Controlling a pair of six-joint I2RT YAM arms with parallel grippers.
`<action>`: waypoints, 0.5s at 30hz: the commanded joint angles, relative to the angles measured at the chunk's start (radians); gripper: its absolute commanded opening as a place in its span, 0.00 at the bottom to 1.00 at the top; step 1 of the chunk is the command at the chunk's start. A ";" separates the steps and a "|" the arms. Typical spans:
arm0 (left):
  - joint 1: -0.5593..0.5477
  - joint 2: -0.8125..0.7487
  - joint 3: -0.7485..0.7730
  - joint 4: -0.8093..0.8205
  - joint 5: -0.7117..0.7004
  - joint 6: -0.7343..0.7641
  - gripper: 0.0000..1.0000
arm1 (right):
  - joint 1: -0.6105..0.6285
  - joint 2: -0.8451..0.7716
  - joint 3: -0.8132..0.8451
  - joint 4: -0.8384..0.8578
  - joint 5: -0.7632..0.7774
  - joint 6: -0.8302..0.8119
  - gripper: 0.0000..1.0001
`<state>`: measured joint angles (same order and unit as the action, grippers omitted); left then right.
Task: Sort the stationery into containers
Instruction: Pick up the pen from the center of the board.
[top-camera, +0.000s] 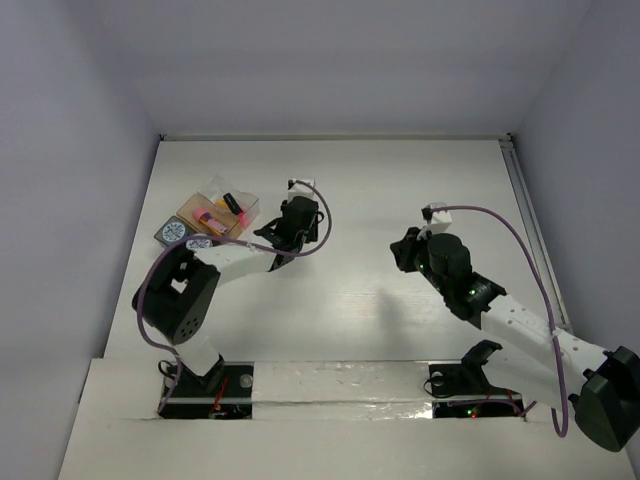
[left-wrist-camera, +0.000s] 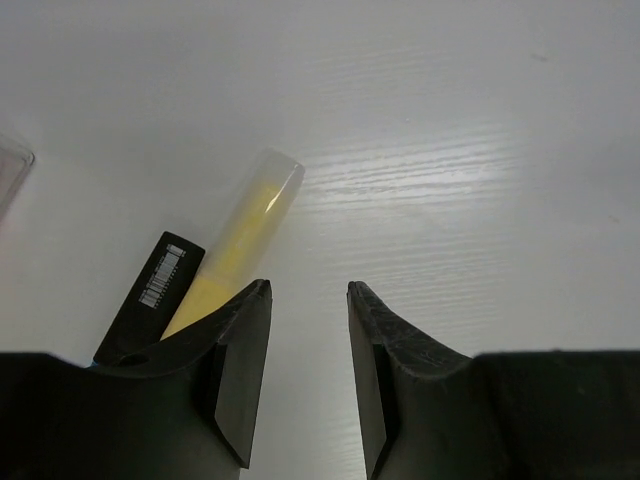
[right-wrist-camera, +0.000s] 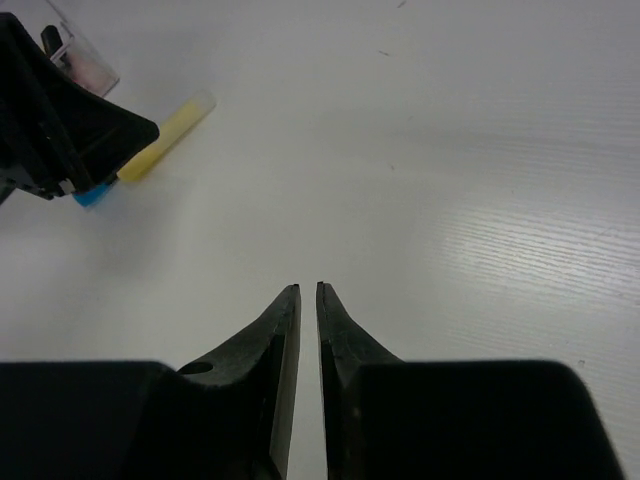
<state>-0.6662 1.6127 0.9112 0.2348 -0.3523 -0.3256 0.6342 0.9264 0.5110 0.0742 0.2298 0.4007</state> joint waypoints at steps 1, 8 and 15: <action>-0.004 0.045 0.037 0.008 -0.031 0.049 0.34 | -0.005 -0.009 0.000 0.021 0.029 0.004 0.19; -0.004 0.136 0.101 -0.003 -0.064 0.079 0.35 | -0.005 0.012 0.001 0.029 0.010 0.001 0.25; 0.017 0.151 0.124 0.001 -0.059 0.079 0.40 | -0.005 0.040 0.006 0.036 -0.007 -0.002 0.26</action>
<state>-0.6601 1.7706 0.9951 0.2192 -0.3939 -0.2581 0.6342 0.9619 0.5091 0.0750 0.2272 0.4004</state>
